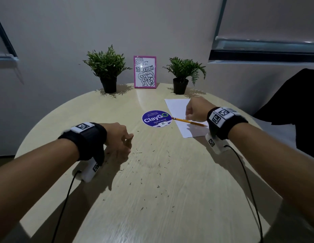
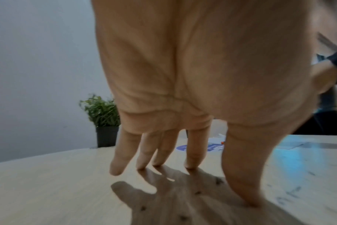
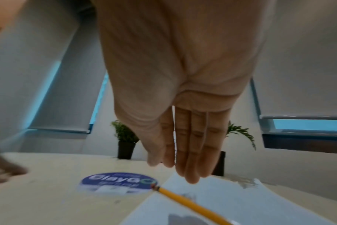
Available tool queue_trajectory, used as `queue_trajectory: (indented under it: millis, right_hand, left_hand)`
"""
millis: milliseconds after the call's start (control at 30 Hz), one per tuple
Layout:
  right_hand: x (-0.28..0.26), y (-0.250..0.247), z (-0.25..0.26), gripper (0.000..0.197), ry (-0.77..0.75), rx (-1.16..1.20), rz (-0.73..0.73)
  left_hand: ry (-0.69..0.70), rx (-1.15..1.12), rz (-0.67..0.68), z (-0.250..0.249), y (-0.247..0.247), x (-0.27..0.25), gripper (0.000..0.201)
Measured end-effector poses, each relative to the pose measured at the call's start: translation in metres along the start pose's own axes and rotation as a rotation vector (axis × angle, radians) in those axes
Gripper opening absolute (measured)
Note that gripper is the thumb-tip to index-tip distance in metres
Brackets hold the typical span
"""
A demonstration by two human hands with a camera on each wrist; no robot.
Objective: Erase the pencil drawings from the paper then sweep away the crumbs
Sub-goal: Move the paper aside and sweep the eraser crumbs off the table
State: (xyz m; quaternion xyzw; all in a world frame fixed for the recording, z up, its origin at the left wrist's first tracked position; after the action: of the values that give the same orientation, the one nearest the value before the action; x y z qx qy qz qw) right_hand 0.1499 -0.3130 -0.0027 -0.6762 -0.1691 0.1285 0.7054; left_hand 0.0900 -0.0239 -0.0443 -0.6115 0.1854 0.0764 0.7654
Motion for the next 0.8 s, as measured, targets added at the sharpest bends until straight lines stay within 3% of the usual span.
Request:
queue_trajectory:
  millis: [100,167,233,300,467,600,733,800]
  right_hand:
    - [-0.024,0.013,0.034,0.034,-0.142,0.000,0.110]
    - [-0.031,0.027,0.056,0.056,-0.187,-0.001,0.315]
    - [-0.032,0.041,0.070,0.085,-0.169,-0.088,0.520]
    - [-0.032,0.048,0.079,0.113,-0.123,-0.173,0.616]
    - [-0.045,0.045,0.103,0.125,-0.164,-0.135,0.731]
    - [-0.028,0.034,0.102,0.116,-0.199,-0.123,0.628]
    - [-0.021,0.058,0.104,0.147,-0.172,-0.298,0.579]
    - [-0.031,0.056,0.126,0.154,-0.186,-0.215,0.640]
  left_hand:
    - [-0.028,0.056,-0.031,-0.023,-0.004,-0.007,0.040]
    - [-0.037,0.053,-0.004,-0.035,-0.003,-0.012,0.041]
    - [-0.012,0.078,0.037,-0.040,0.000,-0.020,0.036]
    - [0.021,0.112,0.061,-0.038,0.004,-0.027,0.035]
    - [0.098,0.122,0.107,-0.020,0.008,-0.048,0.046]
    - [0.126,0.046,0.131,-0.005,0.015,-0.064,0.050]
    - [0.135,-0.001,0.126,0.014,0.032,-0.076,0.054]
    - [0.143,-0.034,0.133,0.027,0.038,-0.078,0.058]
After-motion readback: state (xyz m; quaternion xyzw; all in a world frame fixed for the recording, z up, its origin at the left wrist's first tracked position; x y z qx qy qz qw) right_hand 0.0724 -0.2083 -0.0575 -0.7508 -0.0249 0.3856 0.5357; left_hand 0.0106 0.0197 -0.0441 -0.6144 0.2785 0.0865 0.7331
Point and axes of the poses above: each hand's wrist, its own x-axis towards the middle knuckle, its own y-axis out of the palm, z = x × y, the point moved 4 cm from there along x, towards the middle knuckle, and after that the axes turned 12 degrees about -y, right-handed, at the moved point
